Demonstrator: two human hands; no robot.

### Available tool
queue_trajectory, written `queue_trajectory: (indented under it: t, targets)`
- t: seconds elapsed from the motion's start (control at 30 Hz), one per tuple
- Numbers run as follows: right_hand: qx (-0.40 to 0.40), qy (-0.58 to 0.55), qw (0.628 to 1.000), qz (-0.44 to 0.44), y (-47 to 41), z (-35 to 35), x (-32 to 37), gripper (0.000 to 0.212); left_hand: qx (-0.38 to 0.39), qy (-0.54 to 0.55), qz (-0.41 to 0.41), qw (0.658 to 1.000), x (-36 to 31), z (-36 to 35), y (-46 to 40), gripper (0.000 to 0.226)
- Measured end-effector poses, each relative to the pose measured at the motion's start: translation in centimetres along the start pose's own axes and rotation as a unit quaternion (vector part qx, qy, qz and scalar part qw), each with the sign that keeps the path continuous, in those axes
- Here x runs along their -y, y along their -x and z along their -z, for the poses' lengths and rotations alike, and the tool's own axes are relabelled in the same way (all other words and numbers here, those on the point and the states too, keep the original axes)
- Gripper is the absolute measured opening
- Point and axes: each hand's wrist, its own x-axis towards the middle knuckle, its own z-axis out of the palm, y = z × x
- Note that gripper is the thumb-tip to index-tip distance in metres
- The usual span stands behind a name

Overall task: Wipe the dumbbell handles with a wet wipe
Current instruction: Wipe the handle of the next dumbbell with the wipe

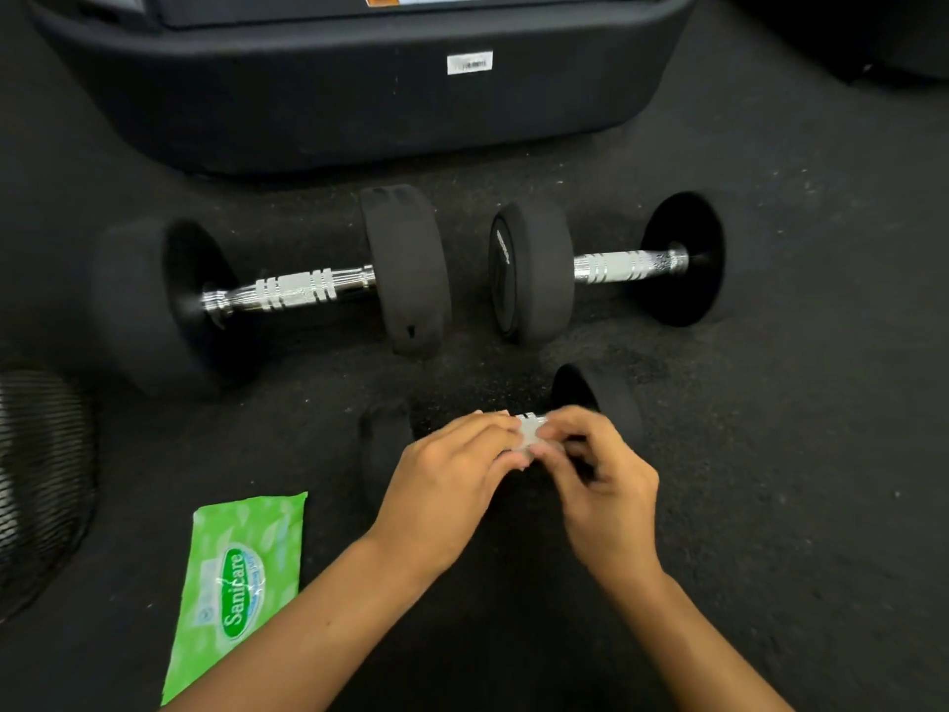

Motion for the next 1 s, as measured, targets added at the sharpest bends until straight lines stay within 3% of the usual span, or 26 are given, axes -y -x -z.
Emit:
queue_trajectory:
  t: [0.13, 0.17, 0.27, 0.4, 0.57, 0.73, 0.83, 0.9, 1.0]
  targets:
    - [-0.048, 0.120, 0.992, 0.007, -1.2, 1.6, -0.6, 0.030, 0.064, -0.112, -0.024, 0.991, 0.7, -2.5, -1.0, 0.009]
    - [-0.049, 0.153, 0.987, -0.002, -1.4, 1.9, -1.1, 0.033, 0.079, -0.127, -0.015, 0.989, 0.8, -3.0, -1.1, 0.018]
    - [0.023, 0.188, 0.981, -0.050, -1.5, 1.7, -2.8, 0.049, 0.096, -0.124, -0.011, 0.988, 1.0, -4.1, -0.5, 0.045]
    - [0.071, 0.209, 0.975, -0.033, -1.1, 1.4, -4.2, 0.056, 0.095, -0.152, -0.050, 0.983, 1.2, -4.9, -1.1, 0.040]
    - [0.068, 0.207, 0.975, -0.048, -1.4, 1.2, -4.0, 0.052, 0.261, -0.022, 0.108, 0.959, 1.0, -5.2, -5.7, 0.019]
    - [0.057, 0.207, 0.975, -0.046, -1.3, 1.1, -3.9, 0.051, 0.349, 0.049, 0.205, 0.913, 1.9, -4.1, -9.5, 0.033]
    - [0.059, 0.203, 0.976, -0.048, -1.1, 1.2, -4.1, 0.053, 0.348, -0.039, 0.165, 0.922, 0.8, -4.4, -9.1, 0.032]
    - [0.059, 0.195, 0.978, -0.046, -1.1, 1.2, -4.2, 0.053, 0.266, -0.134, 0.085, 0.951, -0.3, -5.2, -6.8, 0.017]
    - [0.057, 0.178, 0.982, -0.042, -1.2, 1.1, -4.2, 0.049, 0.128, -0.153, -0.101, 0.975, 0.6, -6.6, -3.2, 0.029]
